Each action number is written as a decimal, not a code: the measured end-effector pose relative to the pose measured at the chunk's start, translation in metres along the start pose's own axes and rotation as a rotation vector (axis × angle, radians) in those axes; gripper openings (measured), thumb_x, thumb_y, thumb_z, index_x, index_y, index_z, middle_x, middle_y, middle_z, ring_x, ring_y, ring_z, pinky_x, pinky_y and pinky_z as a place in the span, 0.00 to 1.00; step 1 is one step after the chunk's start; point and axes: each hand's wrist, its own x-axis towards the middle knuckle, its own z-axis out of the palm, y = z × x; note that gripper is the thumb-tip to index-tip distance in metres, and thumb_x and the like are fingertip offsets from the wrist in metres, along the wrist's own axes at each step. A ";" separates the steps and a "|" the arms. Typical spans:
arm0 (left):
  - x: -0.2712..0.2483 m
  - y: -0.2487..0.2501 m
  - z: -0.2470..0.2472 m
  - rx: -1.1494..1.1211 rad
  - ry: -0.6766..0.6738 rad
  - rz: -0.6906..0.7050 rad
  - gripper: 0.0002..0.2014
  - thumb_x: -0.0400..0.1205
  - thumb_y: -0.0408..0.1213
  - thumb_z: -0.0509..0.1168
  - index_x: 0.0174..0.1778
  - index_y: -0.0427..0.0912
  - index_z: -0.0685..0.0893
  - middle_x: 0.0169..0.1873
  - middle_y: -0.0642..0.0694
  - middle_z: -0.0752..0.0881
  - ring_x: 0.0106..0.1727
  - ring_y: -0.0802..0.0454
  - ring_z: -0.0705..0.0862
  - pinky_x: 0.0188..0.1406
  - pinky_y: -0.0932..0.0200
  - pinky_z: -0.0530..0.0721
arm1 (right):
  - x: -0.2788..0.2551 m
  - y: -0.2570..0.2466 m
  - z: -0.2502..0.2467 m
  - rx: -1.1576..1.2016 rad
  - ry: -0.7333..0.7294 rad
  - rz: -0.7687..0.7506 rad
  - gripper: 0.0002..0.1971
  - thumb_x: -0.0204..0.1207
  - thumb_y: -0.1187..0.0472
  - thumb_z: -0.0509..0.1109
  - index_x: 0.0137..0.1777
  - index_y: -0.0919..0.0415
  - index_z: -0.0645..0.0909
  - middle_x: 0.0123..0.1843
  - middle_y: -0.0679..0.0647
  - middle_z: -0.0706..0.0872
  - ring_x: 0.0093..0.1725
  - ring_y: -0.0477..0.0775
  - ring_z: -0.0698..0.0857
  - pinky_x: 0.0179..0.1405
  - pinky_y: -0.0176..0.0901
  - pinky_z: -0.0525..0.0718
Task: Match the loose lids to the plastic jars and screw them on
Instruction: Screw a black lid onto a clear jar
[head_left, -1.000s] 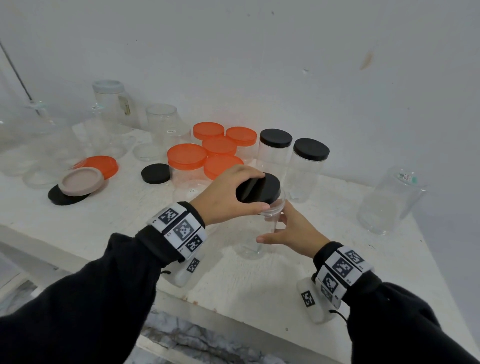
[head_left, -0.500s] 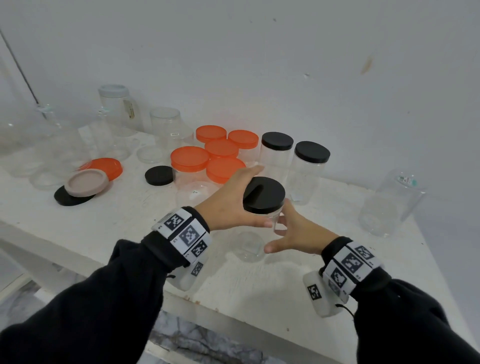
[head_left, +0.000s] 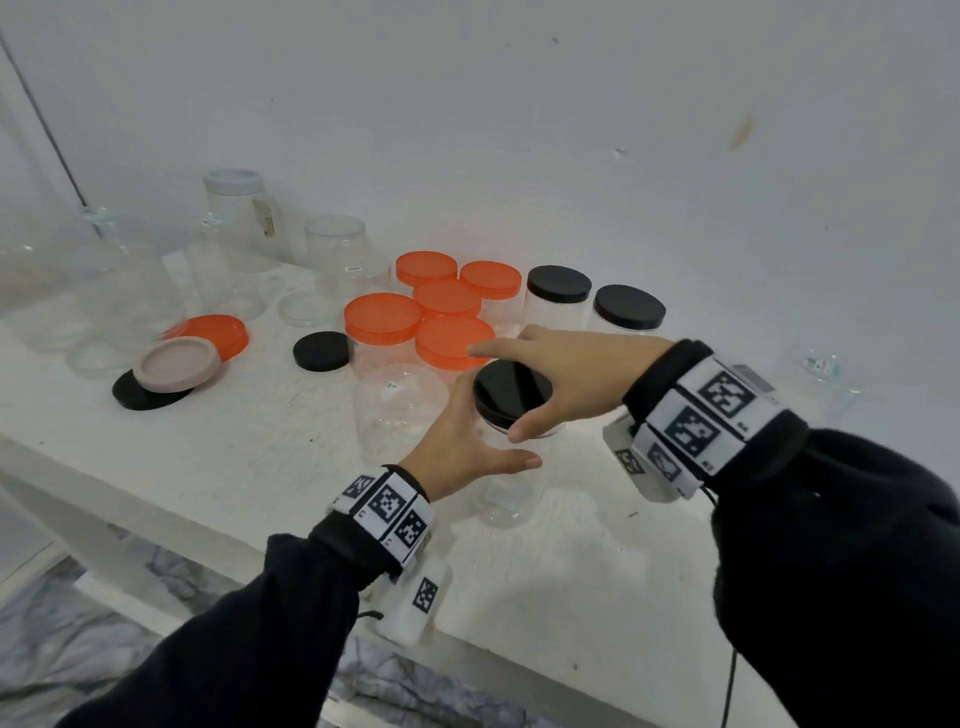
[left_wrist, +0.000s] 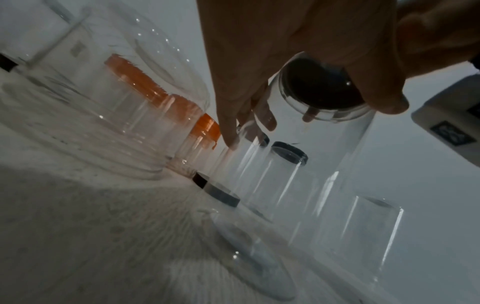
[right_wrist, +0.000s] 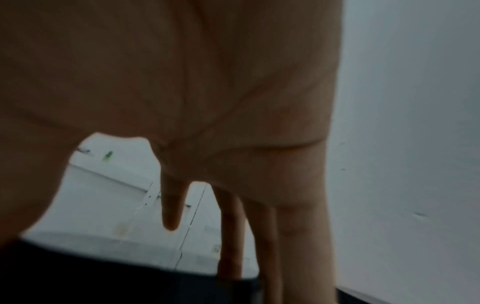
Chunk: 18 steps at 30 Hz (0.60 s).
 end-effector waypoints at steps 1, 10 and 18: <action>0.000 0.001 -0.001 0.016 -0.005 0.004 0.46 0.60 0.45 0.81 0.70 0.53 0.61 0.66 0.54 0.74 0.66 0.66 0.74 0.58 0.78 0.72 | 0.004 -0.003 -0.001 -0.063 -0.033 0.010 0.45 0.70 0.43 0.74 0.81 0.41 0.50 0.71 0.51 0.68 0.62 0.51 0.73 0.59 0.42 0.74; 0.001 0.009 -0.004 0.099 -0.030 -0.024 0.38 0.66 0.36 0.80 0.66 0.54 0.65 0.54 0.68 0.75 0.54 0.77 0.74 0.47 0.84 0.72 | 0.020 -0.018 -0.010 -0.291 -0.161 0.065 0.40 0.65 0.50 0.79 0.74 0.41 0.61 0.62 0.52 0.69 0.56 0.56 0.77 0.52 0.50 0.83; 0.001 0.007 -0.005 0.086 -0.045 -0.036 0.42 0.64 0.38 0.81 0.72 0.47 0.67 0.59 0.61 0.78 0.60 0.70 0.76 0.51 0.82 0.73 | 0.014 -0.008 -0.010 -0.161 -0.139 -0.037 0.39 0.61 0.60 0.82 0.68 0.40 0.65 0.61 0.52 0.66 0.58 0.57 0.74 0.51 0.51 0.84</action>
